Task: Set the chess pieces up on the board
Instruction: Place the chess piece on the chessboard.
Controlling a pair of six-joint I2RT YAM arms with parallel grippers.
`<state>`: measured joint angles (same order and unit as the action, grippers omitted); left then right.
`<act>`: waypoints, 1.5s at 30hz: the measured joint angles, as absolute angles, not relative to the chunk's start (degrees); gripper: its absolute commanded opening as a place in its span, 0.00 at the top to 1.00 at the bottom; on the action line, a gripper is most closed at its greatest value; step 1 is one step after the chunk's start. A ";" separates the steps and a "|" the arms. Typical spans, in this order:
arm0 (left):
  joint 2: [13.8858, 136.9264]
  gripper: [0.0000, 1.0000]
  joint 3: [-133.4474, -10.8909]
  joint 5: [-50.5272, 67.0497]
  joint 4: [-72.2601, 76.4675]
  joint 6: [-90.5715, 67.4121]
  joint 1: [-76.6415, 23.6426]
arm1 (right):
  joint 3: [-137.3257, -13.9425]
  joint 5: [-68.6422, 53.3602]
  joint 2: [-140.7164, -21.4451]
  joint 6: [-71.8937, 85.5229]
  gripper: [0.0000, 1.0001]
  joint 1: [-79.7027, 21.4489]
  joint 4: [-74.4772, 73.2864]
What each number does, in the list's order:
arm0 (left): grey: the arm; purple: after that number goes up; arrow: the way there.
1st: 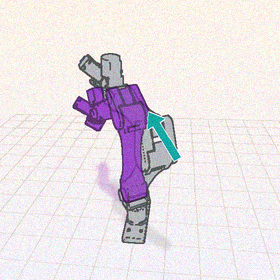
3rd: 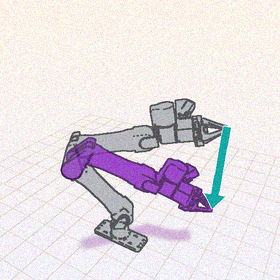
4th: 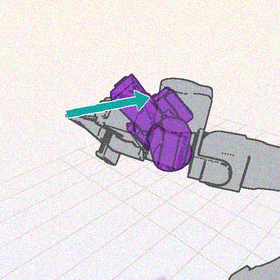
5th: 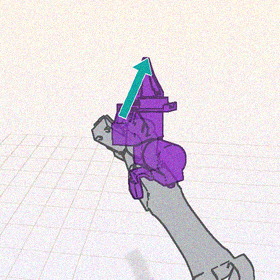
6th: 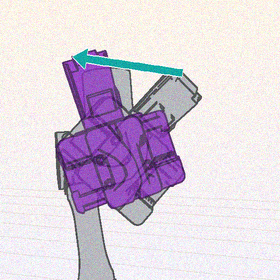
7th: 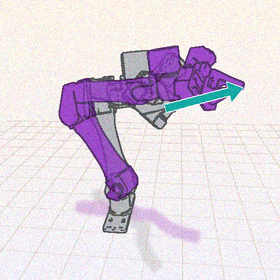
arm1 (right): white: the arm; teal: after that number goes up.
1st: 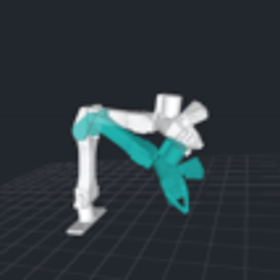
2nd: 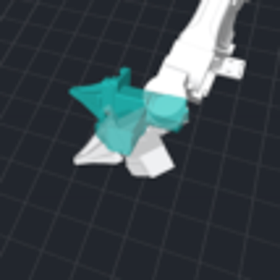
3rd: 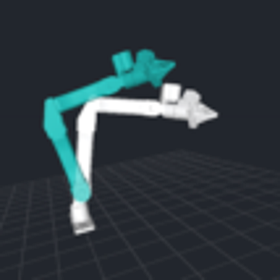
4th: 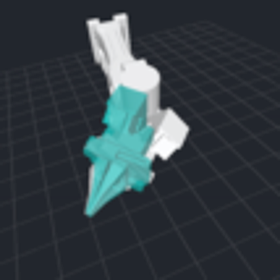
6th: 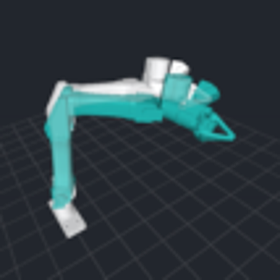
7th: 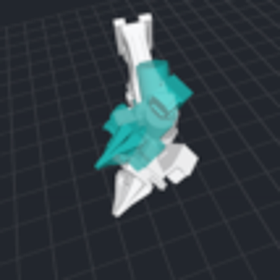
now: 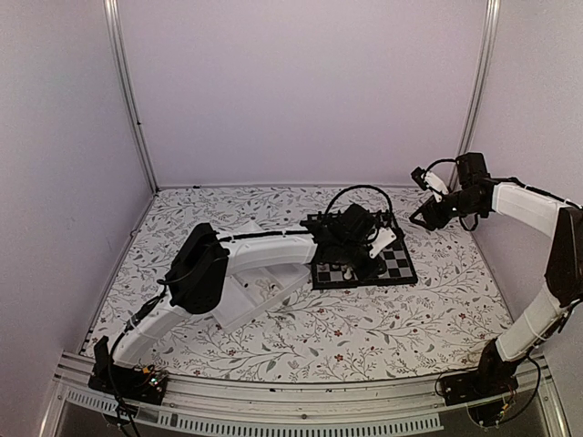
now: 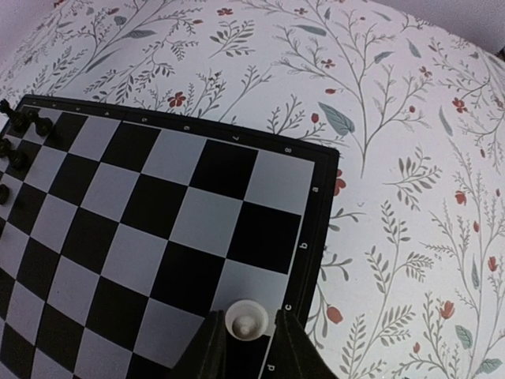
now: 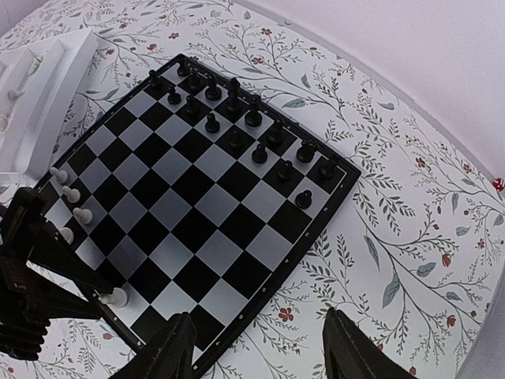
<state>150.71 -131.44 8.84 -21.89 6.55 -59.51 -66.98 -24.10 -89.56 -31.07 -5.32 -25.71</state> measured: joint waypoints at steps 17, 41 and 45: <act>151.44 0.83 -131.44 8.86 -22.22 5.41 -59.48 | -66.98 -24.32 -90.11 -31.09 0.40 -5.34 -26.11; 152.97 0.74 -131.85 10.02 -19.14 3.05 -59.44 | -66.98 -24.62 -90.41 -31.09 0.39 -5.34 -26.22; 152.97 0.69 -131.85 9.96 -19.14 2.94 -59.35 | -66.98 -24.64 -90.56 -31.09 0.39 -5.34 -26.48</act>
